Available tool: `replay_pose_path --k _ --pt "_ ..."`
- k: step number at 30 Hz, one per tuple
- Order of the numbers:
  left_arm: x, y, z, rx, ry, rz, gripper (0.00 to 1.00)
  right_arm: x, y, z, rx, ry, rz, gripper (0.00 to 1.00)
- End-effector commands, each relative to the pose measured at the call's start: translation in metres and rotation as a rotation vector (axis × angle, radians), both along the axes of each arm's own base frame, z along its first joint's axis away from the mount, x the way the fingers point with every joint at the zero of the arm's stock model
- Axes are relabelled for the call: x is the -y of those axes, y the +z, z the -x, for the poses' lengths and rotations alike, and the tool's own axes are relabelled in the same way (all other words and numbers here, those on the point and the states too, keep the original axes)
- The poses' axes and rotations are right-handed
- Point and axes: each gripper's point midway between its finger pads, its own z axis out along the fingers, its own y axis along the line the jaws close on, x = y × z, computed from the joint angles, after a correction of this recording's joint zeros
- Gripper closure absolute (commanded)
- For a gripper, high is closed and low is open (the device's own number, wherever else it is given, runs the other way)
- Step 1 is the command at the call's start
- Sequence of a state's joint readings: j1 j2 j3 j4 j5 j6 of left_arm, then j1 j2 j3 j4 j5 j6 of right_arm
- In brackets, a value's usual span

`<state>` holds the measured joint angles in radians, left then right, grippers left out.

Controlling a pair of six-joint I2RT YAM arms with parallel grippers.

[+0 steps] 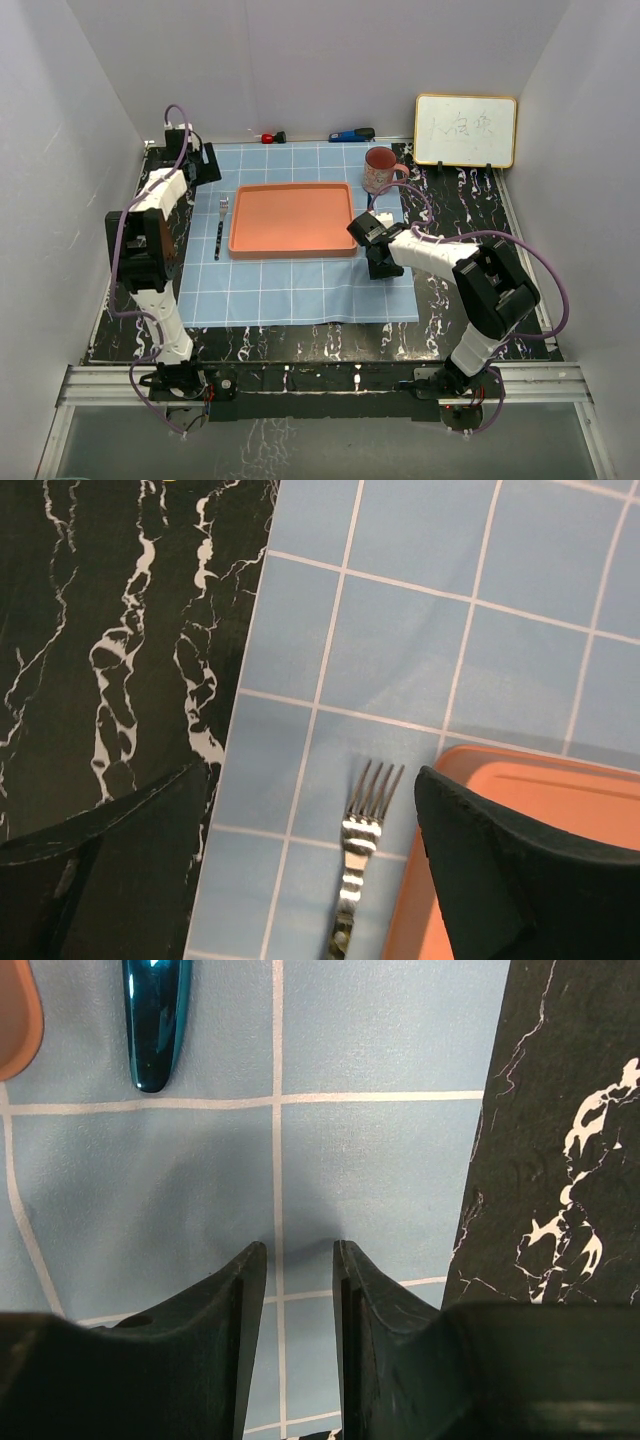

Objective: Set the dinner table for one person
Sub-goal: Adjust the napkin at the center of the board.

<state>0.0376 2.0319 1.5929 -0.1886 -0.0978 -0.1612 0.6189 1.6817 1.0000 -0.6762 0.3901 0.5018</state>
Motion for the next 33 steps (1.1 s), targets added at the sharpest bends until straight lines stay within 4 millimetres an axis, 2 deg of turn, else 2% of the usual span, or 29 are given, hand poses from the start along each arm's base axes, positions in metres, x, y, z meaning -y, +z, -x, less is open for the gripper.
replay_pose_path --k 1,3,6,14,18,24,27,33 --pt "-0.003 0.051 0.021 0.061 0.029 0.014 0.13 0.015 0.011 -0.008 0.053 -0.058 0.04 0.69" --pt "-0.003 0.054 0.029 0.065 0.033 0.013 0.07 0.025 0.01 -0.005 0.048 -0.081 0.068 0.69" --pt "-0.006 0.058 0.041 0.064 0.049 -0.001 0.04 0.037 0.004 -0.002 0.026 -0.113 0.087 0.69" --pt "-0.009 0.053 0.058 0.044 0.069 -0.01 0.03 0.042 0.004 -0.006 0.03 -0.124 0.102 0.68" --pt "-0.006 0.05 0.062 0.041 0.067 0.006 0.02 0.041 0.012 -0.013 0.063 -0.129 0.1 0.56" --pt "-0.006 0.051 0.069 0.034 0.073 0.011 0.01 0.047 0.034 -0.025 0.136 -0.15 0.122 0.49" --pt "-0.007 0.061 0.073 0.056 0.085 0.012 0.01 0.045 0.051 -0.032 0.175 -0.155 0.108 0.49" --pt "-0.009 0.09 0.078 0.124 0.105 0.005 0.01 0.033 0.115 -0.057 0.329 -0.133 0.03 0.48"
